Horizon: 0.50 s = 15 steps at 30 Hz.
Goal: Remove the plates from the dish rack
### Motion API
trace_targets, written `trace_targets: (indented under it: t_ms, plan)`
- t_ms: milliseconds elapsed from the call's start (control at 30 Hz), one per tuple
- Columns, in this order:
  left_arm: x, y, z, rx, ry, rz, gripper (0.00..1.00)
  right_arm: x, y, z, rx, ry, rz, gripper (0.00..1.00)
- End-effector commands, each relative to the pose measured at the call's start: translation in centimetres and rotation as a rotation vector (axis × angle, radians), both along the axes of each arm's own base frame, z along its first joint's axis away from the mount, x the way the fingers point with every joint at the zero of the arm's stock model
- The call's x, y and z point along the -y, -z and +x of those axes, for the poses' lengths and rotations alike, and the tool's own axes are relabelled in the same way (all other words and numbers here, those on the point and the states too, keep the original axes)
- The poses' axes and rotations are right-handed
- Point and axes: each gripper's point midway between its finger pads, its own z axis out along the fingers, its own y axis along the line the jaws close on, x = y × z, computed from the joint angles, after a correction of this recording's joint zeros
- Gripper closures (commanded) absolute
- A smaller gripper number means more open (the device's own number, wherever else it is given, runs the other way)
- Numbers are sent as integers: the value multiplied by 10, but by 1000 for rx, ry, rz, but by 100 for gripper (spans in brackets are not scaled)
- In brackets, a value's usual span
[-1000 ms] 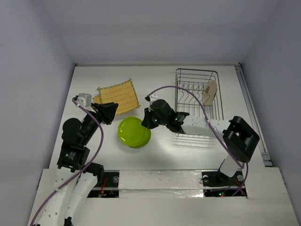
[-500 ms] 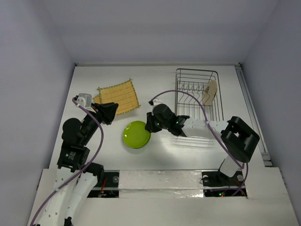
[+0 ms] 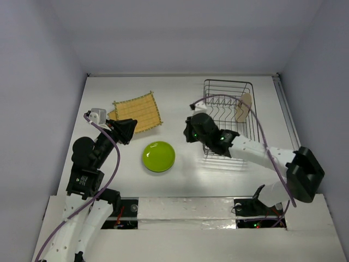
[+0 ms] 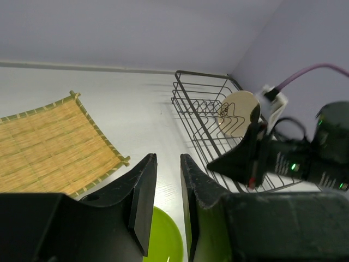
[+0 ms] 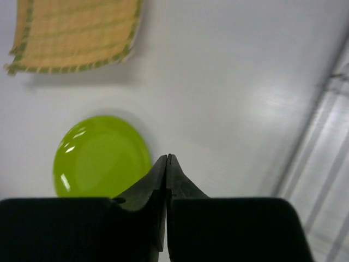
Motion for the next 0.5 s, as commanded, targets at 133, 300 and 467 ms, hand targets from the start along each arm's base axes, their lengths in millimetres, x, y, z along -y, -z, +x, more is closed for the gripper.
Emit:
trace_targets:
  t_ms: [133,300,467]
  plan:
    - [-1,-31,-6,97,4,-28,79,175,-64,73,164,501,-95,100]
    - [-2,-31,-6,97,0,-28,100,263,-68,97,162,793,-221,89]
    - [-3,-32,-6,98,-4,-27,100,295,-65,112,152,879,-283,64]
